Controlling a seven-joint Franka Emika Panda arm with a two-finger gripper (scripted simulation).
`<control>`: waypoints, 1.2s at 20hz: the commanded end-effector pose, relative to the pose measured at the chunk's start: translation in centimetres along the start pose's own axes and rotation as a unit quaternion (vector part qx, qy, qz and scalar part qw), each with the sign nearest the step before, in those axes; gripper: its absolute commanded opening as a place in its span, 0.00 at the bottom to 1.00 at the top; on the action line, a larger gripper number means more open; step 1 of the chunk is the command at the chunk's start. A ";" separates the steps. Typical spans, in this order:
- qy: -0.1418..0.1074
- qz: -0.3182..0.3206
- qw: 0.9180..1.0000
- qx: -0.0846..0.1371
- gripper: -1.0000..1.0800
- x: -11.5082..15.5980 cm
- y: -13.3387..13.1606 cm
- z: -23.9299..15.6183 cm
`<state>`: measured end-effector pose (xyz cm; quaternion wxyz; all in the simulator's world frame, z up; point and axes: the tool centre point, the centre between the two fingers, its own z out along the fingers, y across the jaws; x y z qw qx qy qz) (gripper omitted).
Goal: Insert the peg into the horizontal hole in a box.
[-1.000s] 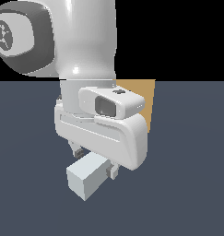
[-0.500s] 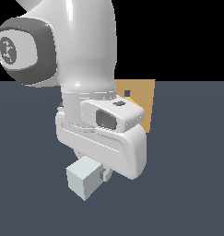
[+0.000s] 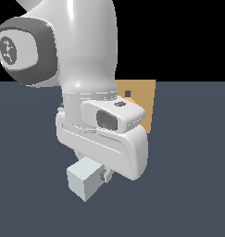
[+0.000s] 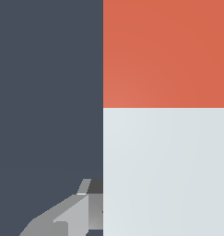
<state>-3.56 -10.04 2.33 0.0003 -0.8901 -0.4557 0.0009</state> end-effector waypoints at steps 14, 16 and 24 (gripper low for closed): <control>-0.001 -0.149 0.989 -0.002 0.00 4.6 3.6 -5.5; -0.001 -0.183 0.983 -0.002 0.00 5.8 4.2 -6.7; 0.000 -0.278 0.961 -0.001 0.00 9.6 5.3 -10.1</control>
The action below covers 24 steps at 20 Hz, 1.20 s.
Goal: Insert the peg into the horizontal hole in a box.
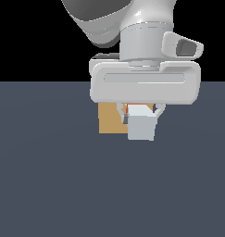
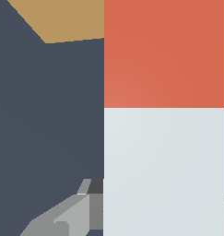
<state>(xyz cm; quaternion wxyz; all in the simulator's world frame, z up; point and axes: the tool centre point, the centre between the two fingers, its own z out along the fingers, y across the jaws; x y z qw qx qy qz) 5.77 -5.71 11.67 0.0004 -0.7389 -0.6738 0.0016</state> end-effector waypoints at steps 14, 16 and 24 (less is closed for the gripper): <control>0.001 -0.049 0.999 0.001 0.00 1.6 1.2 -1.6; 0.001 -0.050 0.999 -0.002 0.00 1.6 1.4 -2.0; 0.001 -0.050 0.999 -0.001 0.00 1.9 1.3 -1.8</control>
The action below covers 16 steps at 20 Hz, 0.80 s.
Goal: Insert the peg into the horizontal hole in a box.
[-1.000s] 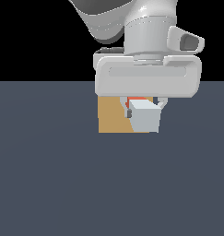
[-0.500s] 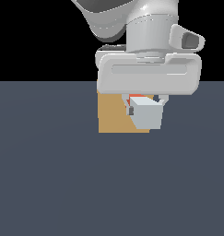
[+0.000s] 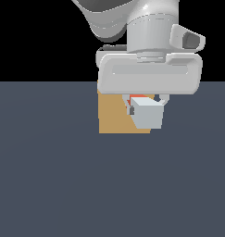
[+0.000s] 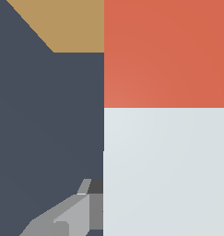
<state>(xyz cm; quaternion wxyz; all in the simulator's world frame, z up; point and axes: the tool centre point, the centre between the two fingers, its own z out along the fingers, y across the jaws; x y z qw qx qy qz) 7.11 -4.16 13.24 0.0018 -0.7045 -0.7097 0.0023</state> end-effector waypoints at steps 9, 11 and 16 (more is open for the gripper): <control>0.000 -0.001 1.000 -0.004 0.00 6.3 0.0 -0.4; 0.000 -0.001 1.000 -0.004 0.00 7.9 0.0 -0.5; 0.000 -0.001 1.000 -0.005 0.00 10.5 0.1 -0.5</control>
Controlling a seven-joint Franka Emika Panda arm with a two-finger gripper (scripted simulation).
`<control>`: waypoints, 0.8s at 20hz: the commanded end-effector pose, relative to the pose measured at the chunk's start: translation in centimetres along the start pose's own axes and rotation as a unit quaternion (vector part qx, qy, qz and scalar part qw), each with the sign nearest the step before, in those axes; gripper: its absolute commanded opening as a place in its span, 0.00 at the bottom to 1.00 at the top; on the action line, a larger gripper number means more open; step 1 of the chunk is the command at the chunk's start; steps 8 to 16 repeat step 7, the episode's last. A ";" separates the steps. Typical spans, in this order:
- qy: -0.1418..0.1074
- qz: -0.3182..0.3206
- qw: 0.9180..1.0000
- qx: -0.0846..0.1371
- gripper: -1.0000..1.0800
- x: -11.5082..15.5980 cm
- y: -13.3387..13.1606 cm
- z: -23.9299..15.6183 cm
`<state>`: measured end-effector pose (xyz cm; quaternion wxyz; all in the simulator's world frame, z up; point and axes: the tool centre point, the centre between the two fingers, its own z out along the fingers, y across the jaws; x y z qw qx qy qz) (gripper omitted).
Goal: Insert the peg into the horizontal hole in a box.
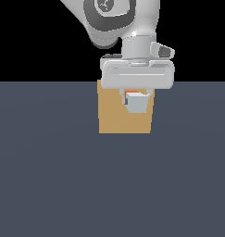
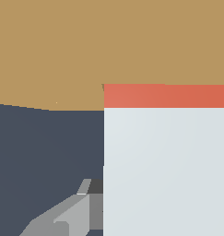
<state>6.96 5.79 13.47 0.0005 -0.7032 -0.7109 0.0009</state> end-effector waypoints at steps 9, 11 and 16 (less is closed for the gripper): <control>0.000 0.001 1.000 -0.003 0.00 0.8 0.3 -0.3; 0.000 0.001 1.000 -0.003 0.00 0.8 0.3 -0.3; 0.000 0.001 1.000 -0.003 0.00 0.8 0.3 -0.3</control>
